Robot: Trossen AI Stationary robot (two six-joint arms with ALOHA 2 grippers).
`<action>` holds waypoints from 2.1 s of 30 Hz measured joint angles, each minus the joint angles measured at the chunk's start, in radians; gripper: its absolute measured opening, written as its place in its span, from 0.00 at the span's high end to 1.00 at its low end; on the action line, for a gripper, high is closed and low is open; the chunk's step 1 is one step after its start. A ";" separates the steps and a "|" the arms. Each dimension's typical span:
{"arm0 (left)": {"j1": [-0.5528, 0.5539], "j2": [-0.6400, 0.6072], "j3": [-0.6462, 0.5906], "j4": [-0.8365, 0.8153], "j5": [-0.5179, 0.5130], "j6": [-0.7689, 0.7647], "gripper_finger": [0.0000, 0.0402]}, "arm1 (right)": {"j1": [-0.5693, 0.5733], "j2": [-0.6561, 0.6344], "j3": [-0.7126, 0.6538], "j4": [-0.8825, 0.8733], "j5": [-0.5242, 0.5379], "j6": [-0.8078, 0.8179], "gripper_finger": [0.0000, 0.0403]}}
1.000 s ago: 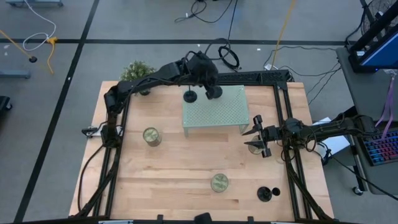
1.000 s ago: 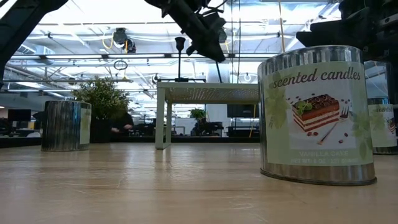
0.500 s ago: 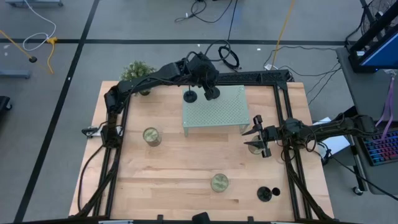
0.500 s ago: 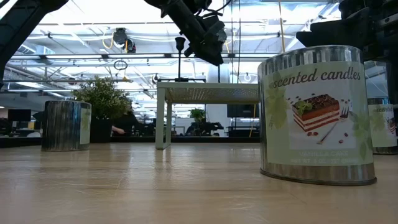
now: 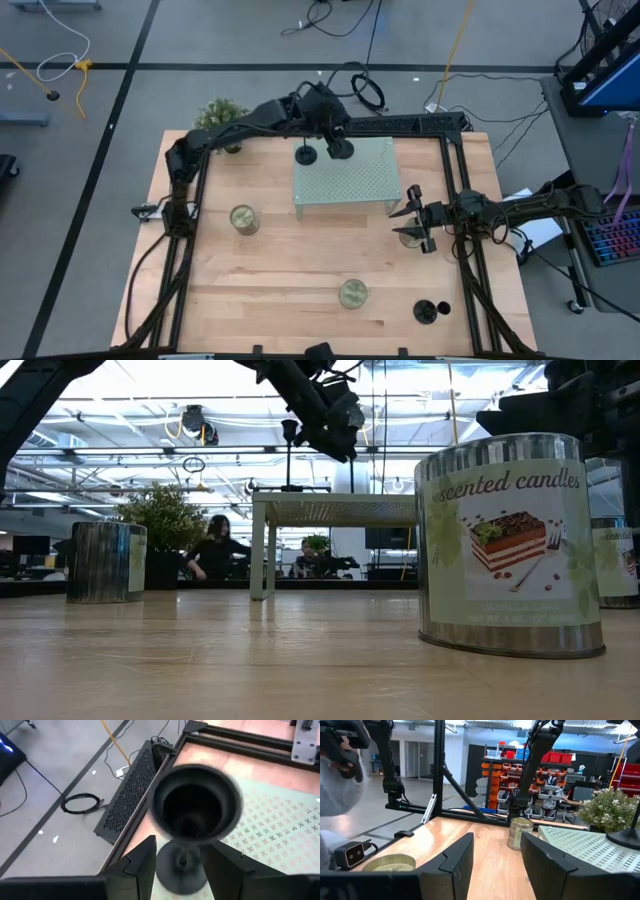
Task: Pick & Place candle stick holders
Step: Align the black candle holder with the black candle holders on the shelf
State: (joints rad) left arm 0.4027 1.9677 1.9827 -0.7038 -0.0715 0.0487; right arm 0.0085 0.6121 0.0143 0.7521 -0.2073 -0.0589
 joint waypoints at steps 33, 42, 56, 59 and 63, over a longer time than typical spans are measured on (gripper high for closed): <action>-0.270 -0.377 0.000 -0.190 -0.006 -0.043 0.61 | 0.145 0.012 0.007 0.128 -0.717 0.193 0.61; -0.329 -0.377 0.000 -0.210 -0.008 -0.112 0.61 | 0.404 0.077 0.007 0.108 -0.631 0.090 0.61; -0.366 -0.377 0.000 -0.220 -0.008 -0.118 0.61 | 0.592 0.286 0.088 0.112 -0.496 0.072 0.61; -0.366 -0.377 0.000 -0.221 -0.009 -0.118 0.61 | 0.605 0.301 0.089 0.105 -0.394 0.072 0.61; -0.366 -0.377 0.000 -0.221 -0.009 -0.118 0.61 | 0.623 0.345 0.090 0.104 -0.340 0.054 0.61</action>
State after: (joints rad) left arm 0.0368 1.5909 1.9823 -0.9249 -0.0807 -0.0689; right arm 0.6311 0.9575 0.1040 0.8559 -0.5473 -0.0045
